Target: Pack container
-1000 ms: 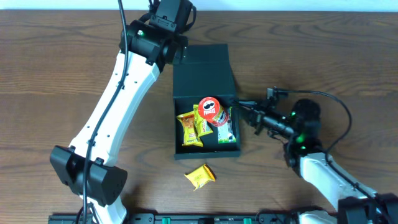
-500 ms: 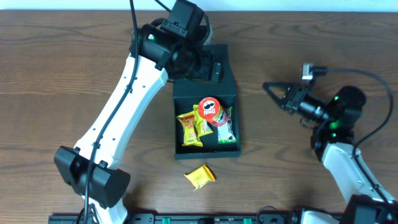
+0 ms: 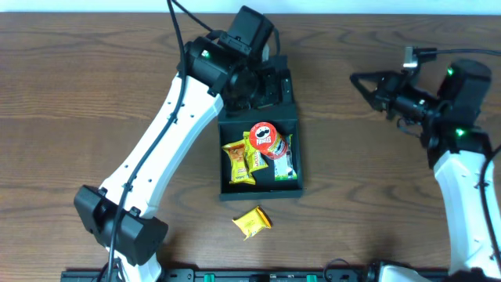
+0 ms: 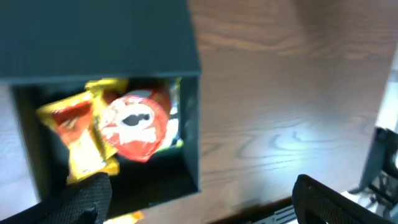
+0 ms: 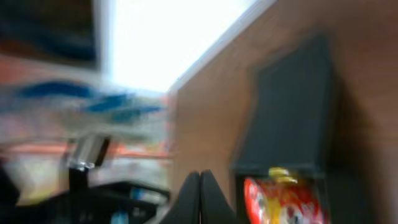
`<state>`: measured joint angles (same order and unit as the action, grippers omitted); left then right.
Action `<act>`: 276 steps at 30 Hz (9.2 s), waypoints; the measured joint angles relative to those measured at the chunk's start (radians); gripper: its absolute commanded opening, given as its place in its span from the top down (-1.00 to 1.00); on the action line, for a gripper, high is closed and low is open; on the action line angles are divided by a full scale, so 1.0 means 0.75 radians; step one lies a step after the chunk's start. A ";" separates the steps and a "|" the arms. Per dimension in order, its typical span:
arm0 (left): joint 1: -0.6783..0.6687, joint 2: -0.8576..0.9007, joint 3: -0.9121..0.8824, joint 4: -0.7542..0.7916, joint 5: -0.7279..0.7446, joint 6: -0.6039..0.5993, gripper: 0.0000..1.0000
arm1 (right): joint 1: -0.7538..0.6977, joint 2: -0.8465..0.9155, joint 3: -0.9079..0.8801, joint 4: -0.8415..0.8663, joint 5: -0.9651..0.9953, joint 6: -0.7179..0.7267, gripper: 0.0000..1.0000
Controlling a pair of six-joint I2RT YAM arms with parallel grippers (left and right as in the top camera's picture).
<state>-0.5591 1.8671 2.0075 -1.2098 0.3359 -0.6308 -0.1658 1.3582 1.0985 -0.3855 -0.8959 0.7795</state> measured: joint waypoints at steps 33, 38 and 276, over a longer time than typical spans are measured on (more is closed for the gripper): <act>-0.173 0.079 -0.299 0.268 -0.036 -0.089 -0.36 | 0.377 -0.025 0.123 -0.924 1.300 -0.783 0.61; -0.173 0.079 -0.299 0.297 0.034 -0.107 0.88 | 0.377 -0.025 0.123 -0.922 1.301 -0.786 0.49; -0.513 -0.268 -1.531 0.747 -0.057 1.543 0.03 | 0.377 -0.685 0.234 -1.200 1.219 -0.806 -0.99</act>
<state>-0.9436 1.6665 0.8589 -0.6498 0.2932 0.5266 0.1173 0.8444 1.2743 -1.2858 0.0185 0.1749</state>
